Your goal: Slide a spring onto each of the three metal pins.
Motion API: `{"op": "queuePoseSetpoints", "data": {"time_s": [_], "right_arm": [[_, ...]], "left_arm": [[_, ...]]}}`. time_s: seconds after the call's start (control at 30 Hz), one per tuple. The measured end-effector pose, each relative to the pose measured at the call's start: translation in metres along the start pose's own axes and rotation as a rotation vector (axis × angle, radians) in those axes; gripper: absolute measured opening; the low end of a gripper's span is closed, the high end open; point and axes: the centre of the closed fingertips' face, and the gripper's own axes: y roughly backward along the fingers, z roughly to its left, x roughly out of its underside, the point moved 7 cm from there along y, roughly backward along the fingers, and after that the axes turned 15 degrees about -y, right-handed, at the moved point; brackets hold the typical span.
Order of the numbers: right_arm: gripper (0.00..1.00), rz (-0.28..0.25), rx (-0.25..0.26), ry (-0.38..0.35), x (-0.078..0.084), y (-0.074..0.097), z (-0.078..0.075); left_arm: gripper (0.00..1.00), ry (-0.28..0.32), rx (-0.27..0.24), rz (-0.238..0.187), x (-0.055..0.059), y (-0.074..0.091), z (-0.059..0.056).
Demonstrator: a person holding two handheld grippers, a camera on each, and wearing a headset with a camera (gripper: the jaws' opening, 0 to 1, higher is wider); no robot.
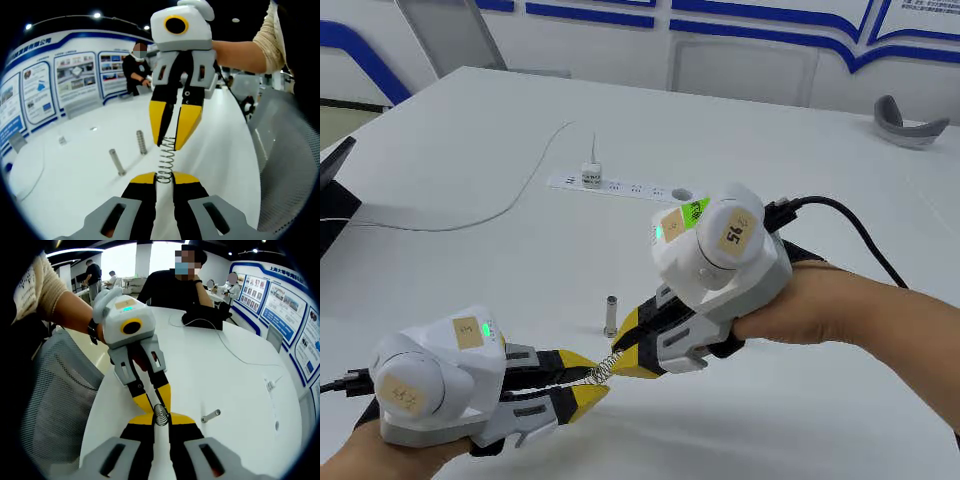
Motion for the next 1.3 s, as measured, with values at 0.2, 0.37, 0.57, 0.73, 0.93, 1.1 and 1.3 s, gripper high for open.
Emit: {"op": "queuePoseSetpoints", "data": {"time_s": [0.2,0.37,0.57,0.73,0.93,1.1,1.3], "right_arm": [[0.12,-0.025,-0.001,0.009,-0.006,-0.001,0.002],[0.12,-0.047,-0.002,0.012,-0.011,-0.001,0.004],[0.12,-0.055,-0.002,0.014,-0.012,-0.002,0.006],[0.13,-0.062,-0.003,0.003,-0.012,-0.002,0.007],[0.15,-0.069,0.003,-0.010,-0.011,-0.003,0.006],[0.15,-0.071,0.002,-0.027,-0.008,-0.005,0.005],[0.14,-0.091,0.000,-0.049,-0.007,-0.006,0.005]], "left_arm": [[0.11,0.009,0.005,-0.004,-0.001,-0.001,-0.001],[0.11,0.017,0.009,-0.013,-0.003,-0.003,-0.002],[0.11,0.037,0.014,-0.019,-0.004,-0.003,-0.003],[0.11,0.053,0.010,-0.033,-0.004,-0.003,-0.004],[0.10,0.055,0.006,-0.036,-0.004,-0.002,-0.003],[0.10,0.064,0.001,-0.044,-0.004,-0.002,-0.002],[0.10,0.065,0.002,-0.045,-0.004,-0.002,-0.002]]}}
